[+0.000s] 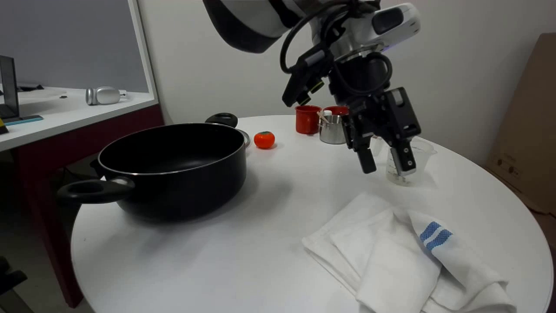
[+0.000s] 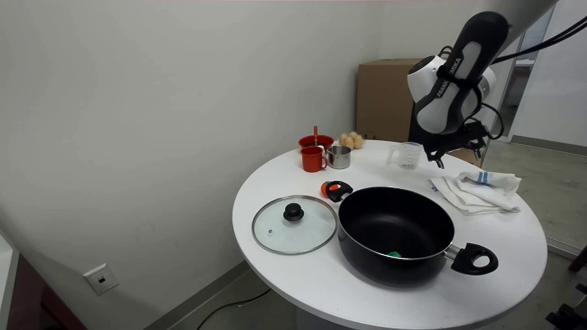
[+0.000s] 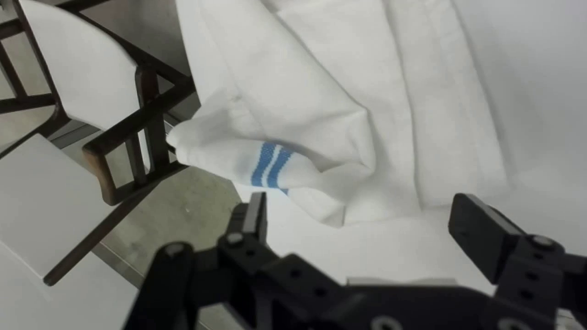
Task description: Take the lid off the pot and put it on the table, take the toy tomato out of the pot and put it on the table, then use the towel to wipe the table
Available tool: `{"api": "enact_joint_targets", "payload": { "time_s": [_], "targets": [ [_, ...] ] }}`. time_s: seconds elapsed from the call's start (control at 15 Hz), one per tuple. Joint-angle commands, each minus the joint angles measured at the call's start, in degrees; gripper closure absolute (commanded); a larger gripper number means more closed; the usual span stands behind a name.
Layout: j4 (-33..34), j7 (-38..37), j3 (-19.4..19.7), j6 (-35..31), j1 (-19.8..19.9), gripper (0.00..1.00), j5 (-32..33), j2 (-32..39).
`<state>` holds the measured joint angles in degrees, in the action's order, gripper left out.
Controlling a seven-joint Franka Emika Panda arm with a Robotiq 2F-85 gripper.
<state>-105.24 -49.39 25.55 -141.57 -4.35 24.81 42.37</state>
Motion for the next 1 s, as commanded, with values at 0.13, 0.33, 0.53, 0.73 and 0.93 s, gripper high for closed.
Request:
{"api": "enact_joint_targets", "payload": {
  "time_s": [0.13, 0.33, 0.53, 0.73, 0.93],
  "targets": [
    [-1.3, -4.2, 2.5, -5.8, -1.0, 0.0, 1.7, -0.2],
    [-7.3, -3.3, 0.8, -13.3, 2.8, 0.0, -3.5, -3.8],
    [-12.2, 3.0, -3.2, -20.1, 8.7, 0.0, -10.2, -6.3],
    [-15.7, 15.1, -10.9, -25.4, 17.5, 0.0, -19.1, -7.8],
    [-16.8, 27.7, -22.9, -26.7, 30.1, 0.0, -28.5, -8.4]
  ]
}}
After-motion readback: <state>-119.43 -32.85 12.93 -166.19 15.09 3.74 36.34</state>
